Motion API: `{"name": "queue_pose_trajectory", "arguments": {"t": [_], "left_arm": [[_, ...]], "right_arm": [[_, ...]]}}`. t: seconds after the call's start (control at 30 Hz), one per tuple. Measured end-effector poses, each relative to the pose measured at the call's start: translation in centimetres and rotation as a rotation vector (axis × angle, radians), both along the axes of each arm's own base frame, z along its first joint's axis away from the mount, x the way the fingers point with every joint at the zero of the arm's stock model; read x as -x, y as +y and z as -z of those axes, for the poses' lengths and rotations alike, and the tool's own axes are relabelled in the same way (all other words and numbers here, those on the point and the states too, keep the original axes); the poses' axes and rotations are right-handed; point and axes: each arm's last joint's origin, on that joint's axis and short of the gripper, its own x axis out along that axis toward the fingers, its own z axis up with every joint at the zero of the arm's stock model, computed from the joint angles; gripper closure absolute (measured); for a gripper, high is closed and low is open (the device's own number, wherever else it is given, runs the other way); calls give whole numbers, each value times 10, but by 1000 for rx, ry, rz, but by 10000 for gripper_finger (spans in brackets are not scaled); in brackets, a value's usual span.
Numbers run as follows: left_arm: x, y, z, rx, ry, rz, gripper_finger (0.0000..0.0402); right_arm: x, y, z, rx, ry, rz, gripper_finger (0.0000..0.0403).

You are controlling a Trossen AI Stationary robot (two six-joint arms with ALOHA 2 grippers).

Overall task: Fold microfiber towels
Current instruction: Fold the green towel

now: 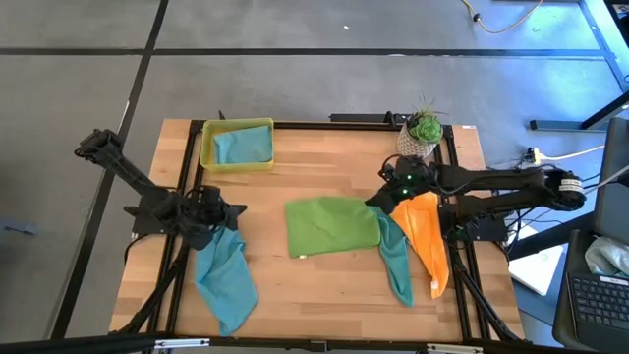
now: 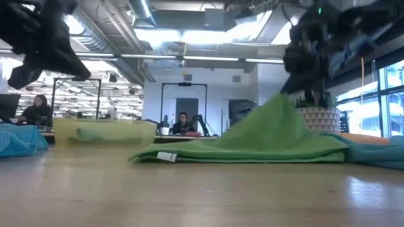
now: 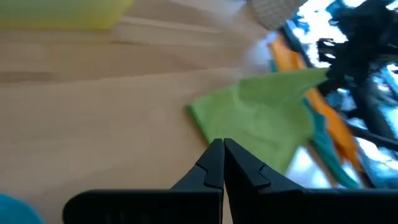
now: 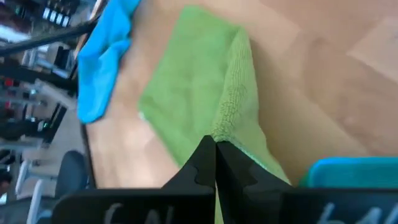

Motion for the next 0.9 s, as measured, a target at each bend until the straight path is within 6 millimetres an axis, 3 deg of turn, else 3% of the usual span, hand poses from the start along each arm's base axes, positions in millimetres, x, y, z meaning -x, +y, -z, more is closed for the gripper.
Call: {"name": "queue_pose_trajectory", "arguments": {"t": [0.27,0.5,0.7,0.8,0.9], "left_arm": [[-6,6,2,59,40,-22,401],[-7,3,2,110,37,11,401],[-14,1,-6,49,-38,36,401],[-25,1,-17,-134,-58,134,401],[-39,8,-24,-254,-45,225,401]], "right_arm": [[18,-27,42,21,178,155,387],[29,-48,47,-2,238,250,303],[20,-58,21,-23,136,219,222],[5,-55,-3,27,63,107,213],[-3,-48,-25,93,107,1,218]]}}
